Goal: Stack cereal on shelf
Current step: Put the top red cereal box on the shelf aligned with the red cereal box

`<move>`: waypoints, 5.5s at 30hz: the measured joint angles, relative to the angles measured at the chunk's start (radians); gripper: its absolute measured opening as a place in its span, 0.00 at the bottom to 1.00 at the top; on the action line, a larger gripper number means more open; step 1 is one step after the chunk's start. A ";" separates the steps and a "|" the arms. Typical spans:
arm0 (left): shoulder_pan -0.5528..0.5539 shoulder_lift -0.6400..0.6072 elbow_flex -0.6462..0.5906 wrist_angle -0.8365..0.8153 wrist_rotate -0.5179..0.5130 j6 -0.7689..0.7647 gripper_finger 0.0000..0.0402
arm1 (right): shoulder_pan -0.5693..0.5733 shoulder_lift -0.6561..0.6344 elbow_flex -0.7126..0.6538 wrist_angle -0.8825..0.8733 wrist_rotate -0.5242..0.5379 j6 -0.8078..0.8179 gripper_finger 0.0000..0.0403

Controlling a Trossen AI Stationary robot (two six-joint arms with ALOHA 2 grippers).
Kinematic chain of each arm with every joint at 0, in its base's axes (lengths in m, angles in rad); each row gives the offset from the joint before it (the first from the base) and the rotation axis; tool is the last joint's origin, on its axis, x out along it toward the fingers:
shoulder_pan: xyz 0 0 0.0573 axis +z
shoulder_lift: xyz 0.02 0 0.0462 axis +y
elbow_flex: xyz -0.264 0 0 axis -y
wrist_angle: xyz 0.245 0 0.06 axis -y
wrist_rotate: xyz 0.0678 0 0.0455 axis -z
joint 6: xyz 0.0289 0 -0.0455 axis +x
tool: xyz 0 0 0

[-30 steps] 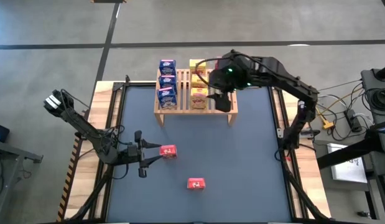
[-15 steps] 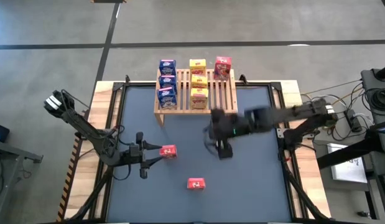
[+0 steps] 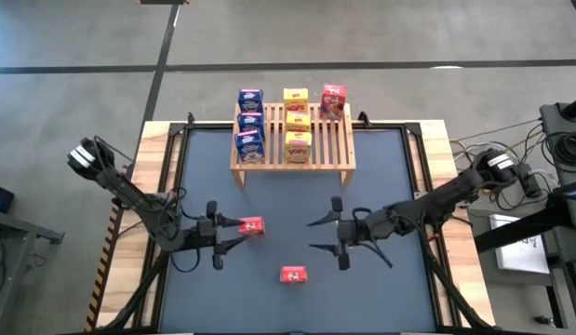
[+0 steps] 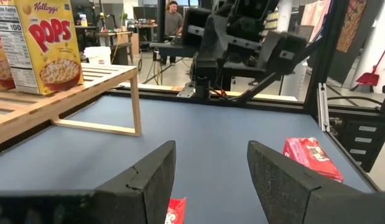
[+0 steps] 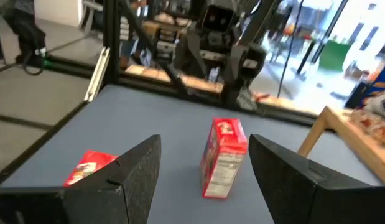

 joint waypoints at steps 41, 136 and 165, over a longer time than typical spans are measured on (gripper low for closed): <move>0.051 0.025 0.000 -0.022 0.035 -0.009 0.46 | -0.121 0.085 -0.004 0.126 -0.126 -0.021 0.58; 0.161 0.060 -0.233 -0.030 0.264 -0.294 0.63 | -0.166 0.255 0.110 0.123 -0.181 -0.023 0.58; 0.185 0.253 -0.167 0.064 0.262 -0.279 0.41 | -0.173 0.255 0.108 0.119 -0.186 0.024 0.58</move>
